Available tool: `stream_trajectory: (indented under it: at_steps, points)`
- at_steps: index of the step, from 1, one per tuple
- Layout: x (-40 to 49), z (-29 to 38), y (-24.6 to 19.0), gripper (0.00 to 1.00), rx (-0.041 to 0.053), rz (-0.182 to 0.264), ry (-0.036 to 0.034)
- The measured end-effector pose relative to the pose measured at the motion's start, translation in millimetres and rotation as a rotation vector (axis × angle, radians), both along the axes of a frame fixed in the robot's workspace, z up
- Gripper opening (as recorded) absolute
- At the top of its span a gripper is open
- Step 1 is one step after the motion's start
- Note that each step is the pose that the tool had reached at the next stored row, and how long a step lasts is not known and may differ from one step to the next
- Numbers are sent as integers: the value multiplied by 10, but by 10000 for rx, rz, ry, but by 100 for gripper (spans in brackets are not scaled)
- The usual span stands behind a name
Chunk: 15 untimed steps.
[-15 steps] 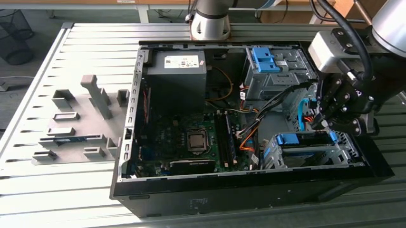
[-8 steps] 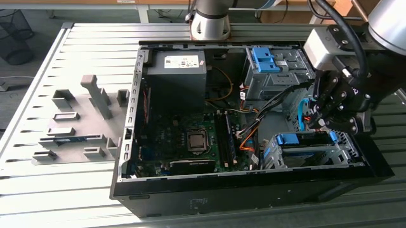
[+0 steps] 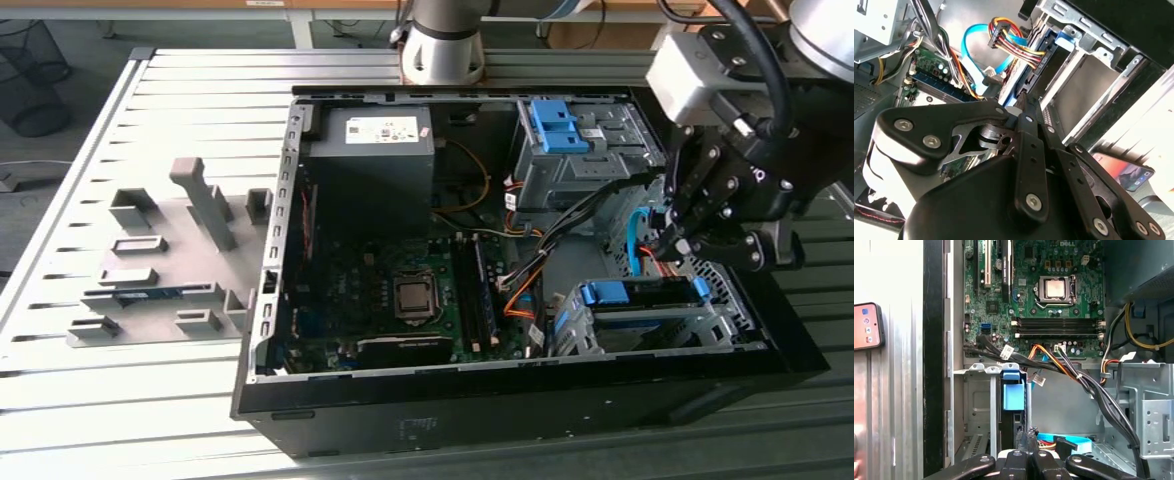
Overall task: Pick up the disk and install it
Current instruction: 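Insert the second disk wire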
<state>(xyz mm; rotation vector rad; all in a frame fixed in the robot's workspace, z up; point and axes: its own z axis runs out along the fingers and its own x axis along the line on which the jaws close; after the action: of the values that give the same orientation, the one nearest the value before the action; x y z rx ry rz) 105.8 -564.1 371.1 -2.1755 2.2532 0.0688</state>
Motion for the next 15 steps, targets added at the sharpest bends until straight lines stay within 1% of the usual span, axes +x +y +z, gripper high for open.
stream_trajectory:
  at_steps: [2, 4, 8, 15]
  points:
    - [-40, 1, 1, 11, -1, 1, -1]
    - [-59, 2, 6, 11, -1, 0, 0]
    - [-59, 23, 52, 11, -1, 1, -1]
    - [-59, 136, 128, 11, 2, 2, -1]
